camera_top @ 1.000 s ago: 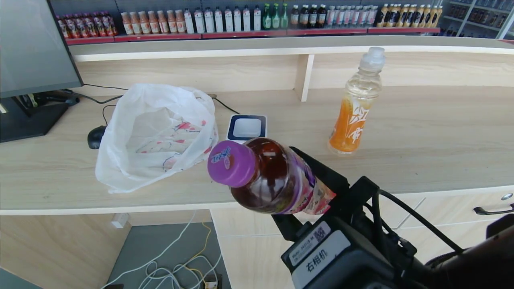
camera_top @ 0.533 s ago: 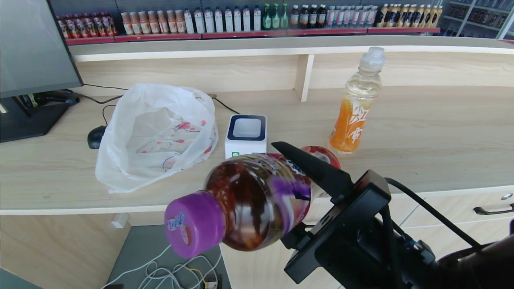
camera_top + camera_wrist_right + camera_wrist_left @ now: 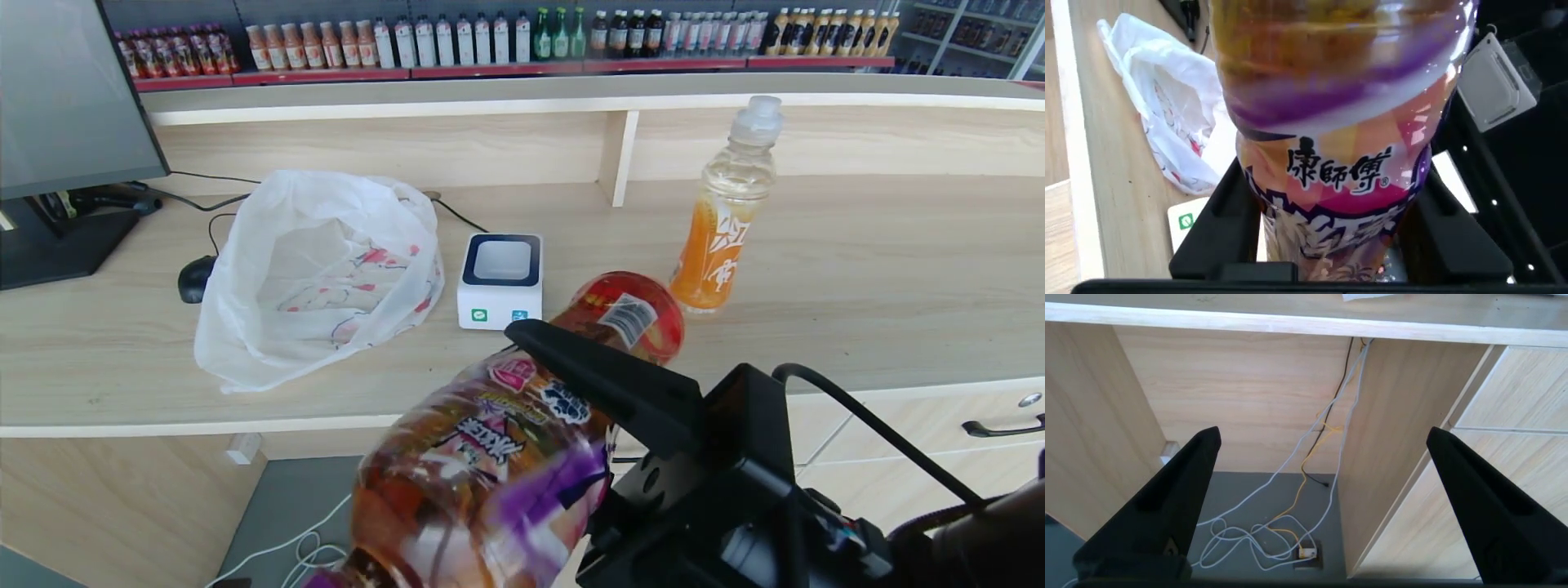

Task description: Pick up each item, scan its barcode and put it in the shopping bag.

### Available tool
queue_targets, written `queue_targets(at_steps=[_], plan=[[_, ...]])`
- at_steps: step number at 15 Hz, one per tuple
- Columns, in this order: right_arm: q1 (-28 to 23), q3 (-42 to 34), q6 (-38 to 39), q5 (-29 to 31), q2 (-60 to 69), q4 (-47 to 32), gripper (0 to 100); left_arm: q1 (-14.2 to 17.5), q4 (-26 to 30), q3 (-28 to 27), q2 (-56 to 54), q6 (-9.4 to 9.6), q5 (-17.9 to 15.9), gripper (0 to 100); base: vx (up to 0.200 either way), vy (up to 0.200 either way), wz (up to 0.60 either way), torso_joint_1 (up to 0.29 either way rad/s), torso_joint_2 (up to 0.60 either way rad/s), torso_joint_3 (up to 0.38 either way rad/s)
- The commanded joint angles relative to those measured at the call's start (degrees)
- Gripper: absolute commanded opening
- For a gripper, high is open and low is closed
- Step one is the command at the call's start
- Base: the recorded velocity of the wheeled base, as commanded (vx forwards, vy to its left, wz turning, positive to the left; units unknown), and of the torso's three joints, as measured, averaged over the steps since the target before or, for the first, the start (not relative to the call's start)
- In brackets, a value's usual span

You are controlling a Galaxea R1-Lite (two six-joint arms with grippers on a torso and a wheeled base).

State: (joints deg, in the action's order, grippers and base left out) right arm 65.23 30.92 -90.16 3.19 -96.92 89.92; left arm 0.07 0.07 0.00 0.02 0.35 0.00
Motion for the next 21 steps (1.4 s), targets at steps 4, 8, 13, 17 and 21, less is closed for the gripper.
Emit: queue_targets(at_steps=[4, 8, 13, 17, 21], plan=[[0.33, 0.46, -5.55, -1.35, 0.24, 0.08, 0, 0.01, 0.01, 0.0, -0.02, 0.0, 0.0, 100, 0.0, 0.0, 0.0, 0.0, 0.0, 0.0], [0.69, 0.9, -9.33, -1.44, 0.85, 0.08, 0, 0.01, 0.01, 0.0, -0.02, 0.0, 0.0, 100, 0.0, 0.0, 0.0, 0.0, 0.0, 0.0], [2.27, 1.34, -16.63, -1.35, 1.99, 0.08, 0, 0.01, -0.07, 0.0, -0.02, 0.0, 0.09, 100, 0.0, 0.0, 0.0, 0.0, 0.0, 0.0], [2.27, 1.34, -16.71, -1.26, 1.99, 0.08, 0, 0.01, 0.01, 0.0, -0.02, 0.0, 0.0, 100, 0.0, 0.0, 0.0, 0.0, 0.0, 0.0], [2.27, 1.34, -16.63, -1.17, 1.99, 0.08, 0, 0.01, 0.01, 0.0, -0.02, 0.0, 0.0, 100, 0.0, 0.0, 0.0, 0.0, 0.0, 0.0]])
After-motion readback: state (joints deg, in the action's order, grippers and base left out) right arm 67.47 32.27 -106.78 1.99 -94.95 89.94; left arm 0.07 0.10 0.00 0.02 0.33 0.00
